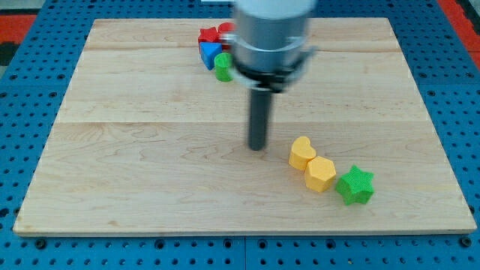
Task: Separate the red star from the blue cube
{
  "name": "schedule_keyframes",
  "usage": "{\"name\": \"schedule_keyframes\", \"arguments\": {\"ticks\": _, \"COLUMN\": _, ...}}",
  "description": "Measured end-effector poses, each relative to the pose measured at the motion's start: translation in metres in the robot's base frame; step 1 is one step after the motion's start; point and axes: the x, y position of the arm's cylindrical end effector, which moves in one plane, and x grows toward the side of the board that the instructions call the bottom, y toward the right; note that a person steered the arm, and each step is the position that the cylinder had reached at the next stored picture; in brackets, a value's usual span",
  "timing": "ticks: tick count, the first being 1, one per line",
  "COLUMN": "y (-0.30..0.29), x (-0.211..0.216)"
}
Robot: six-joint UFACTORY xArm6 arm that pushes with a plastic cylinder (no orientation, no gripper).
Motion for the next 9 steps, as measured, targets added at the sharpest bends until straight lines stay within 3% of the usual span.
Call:
{"name": "schedule_keyframes", "arguments": {"ticks": 1, "y": -0.121, "x": -0.036}}
{"name": "schedule_keyframes", "arguments": {"ticks": 2, "y": -0.172, "x": -0.118}}
{"name": "schedule_keyframes", "arguments": {"ticks": 3, "y": -0.194, "x": -0.203}}
{"name": "schedule_keyframes", "arguments": {"ticks": 4, "y": -0.139, "x": -0.257}}
{"name": "schedule_keyframes", "arguments": {"ticks": 5, "y": -0.073, "x": -0.272}}
{"name": "schedule_keyframes", "arguments": {"ticks": 7, "y": 0.013, "x": -0.166}}
{"name": "schedule_keyframes", "arguments": {"ticks": 8, "y": 0.03, "x": -0.172}}
{"name": "schedule_keyframes", "arguments": {"ticks": 9, "y": 0.028, "x": -0.221}}
